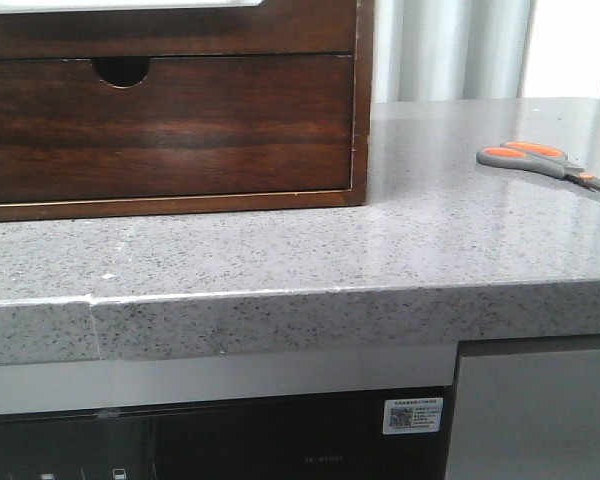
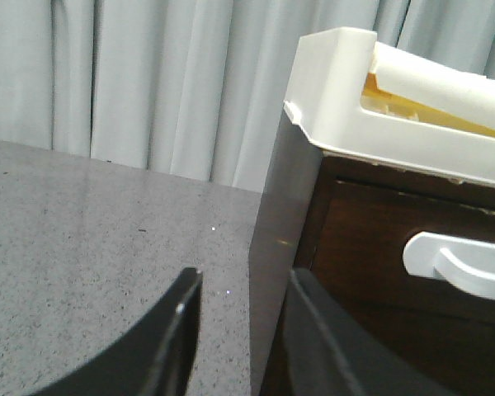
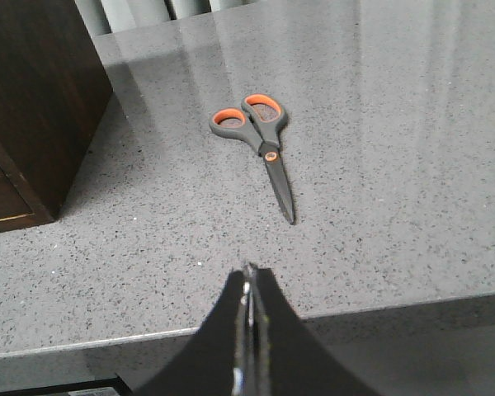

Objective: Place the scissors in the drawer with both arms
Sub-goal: 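Move the left gripper toward the white handle of the wooden drawer, then grasp the white drawer handle with the left gripper and start pulling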

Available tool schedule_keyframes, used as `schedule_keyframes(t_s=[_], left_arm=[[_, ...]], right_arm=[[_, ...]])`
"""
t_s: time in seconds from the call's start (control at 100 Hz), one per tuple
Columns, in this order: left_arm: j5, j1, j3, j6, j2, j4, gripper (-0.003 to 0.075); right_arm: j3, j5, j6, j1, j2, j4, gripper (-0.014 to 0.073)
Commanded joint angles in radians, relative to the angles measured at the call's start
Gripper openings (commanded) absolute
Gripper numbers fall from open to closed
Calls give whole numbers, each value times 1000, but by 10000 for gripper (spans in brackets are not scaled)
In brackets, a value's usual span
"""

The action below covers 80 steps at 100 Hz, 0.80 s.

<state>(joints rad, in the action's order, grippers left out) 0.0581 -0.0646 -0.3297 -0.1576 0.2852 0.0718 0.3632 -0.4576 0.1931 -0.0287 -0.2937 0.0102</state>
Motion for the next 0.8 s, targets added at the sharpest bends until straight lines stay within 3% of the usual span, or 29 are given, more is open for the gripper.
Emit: schedule_keyframes(t_s=[0.0, 0.14, 0.47, 0.58, 0.79], left_arm=[[-166, -2, -36, 2, 52, 11, 374], [-239, 9, -36, 2, 114, -170, 366], [-563, 169, -36, 2, 337, -870, 352], [-618, 198, -36, 14, 438, -925, 333], [-646, 202, -72, 158, 598, -928, 333]], right_arm=[[37, 70, -6, 6, -18, 2, -66], [37, 70, -6, 6, -18, 2, -66], [37, 70, -6, 6, -18, 2, -66], [37, 70, -6, 6, -18, 2, -66], [37, 54, -6, 6, -18, 2, -66]])
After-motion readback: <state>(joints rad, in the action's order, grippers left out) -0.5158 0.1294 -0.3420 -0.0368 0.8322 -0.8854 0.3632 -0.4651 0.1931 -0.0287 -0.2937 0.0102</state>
